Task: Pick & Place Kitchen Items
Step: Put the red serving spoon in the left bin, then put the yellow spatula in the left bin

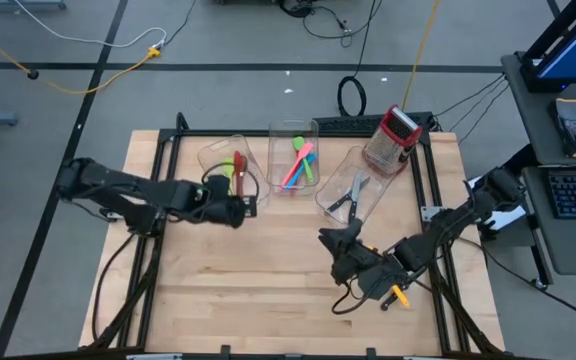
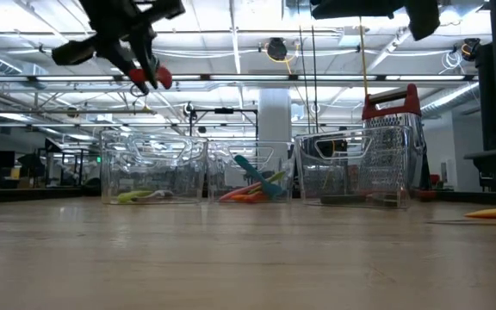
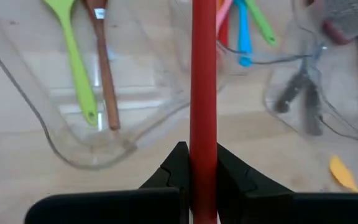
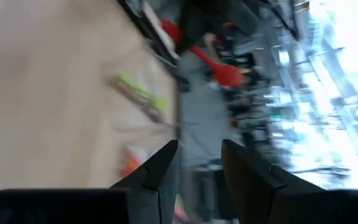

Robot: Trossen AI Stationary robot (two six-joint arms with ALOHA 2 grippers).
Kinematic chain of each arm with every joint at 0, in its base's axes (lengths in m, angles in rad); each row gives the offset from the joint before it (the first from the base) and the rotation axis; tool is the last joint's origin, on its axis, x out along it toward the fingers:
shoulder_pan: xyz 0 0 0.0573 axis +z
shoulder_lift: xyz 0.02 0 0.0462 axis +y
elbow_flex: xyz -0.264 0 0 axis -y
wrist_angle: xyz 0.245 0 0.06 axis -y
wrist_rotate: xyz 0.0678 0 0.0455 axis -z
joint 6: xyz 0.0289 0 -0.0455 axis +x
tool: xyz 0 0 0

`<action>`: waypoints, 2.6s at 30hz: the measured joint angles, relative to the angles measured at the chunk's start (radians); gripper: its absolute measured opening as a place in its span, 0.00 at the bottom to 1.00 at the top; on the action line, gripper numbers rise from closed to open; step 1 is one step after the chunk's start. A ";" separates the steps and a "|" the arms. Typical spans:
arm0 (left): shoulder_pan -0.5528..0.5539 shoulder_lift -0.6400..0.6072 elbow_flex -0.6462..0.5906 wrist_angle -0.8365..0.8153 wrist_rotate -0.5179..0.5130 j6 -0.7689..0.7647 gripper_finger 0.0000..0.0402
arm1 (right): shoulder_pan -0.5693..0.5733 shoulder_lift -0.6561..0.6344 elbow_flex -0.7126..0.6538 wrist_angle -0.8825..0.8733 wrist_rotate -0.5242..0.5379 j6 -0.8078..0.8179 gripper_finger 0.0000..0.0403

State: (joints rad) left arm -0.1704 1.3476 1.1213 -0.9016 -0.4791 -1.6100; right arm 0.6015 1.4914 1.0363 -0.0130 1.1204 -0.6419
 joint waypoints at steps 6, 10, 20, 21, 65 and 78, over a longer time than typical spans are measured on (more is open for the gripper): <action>0.181 0.001 0.000 -0.035 0.132 0.191 0.07 | -0.015 -0.037 0.000 -0.107 -0.261 0.339 0.29; 0.322 0.001 0.000 -0.048 0.213 0.329 0.07 | -0.033 -0.071 0.000 -0.171 -0.418 0.580 0.29; 0.607 0.002 -0.094 -0.067 0.422 0.460 0.07 | -0.038 -0.169 0.000 -0.224 -0.680 0.866 0.29; 0.622 0.002 -0.106 -0.052 0.434 0.469 0.07 | -0.038 -0.177 0.000 -0.225 -0.682 0.869 0.29; 0.719 0.301 -0.149 0.237 0.619 0.596 0.32 | -0.031 -0.224 0.000 -0.248 -0.678 0.892 0.29; 0.712 0.134 -0.151 0.269 0.707 0.590 0.55 | -0.031 -0.224 0.000 -0.255 -0.680 0.890 0.29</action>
State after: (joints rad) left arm 0.5412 1.4813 0.9703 -0.6329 0.2276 -1.0203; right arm 0.5705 1.2675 1.0359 -0.2684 0.4400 0.2486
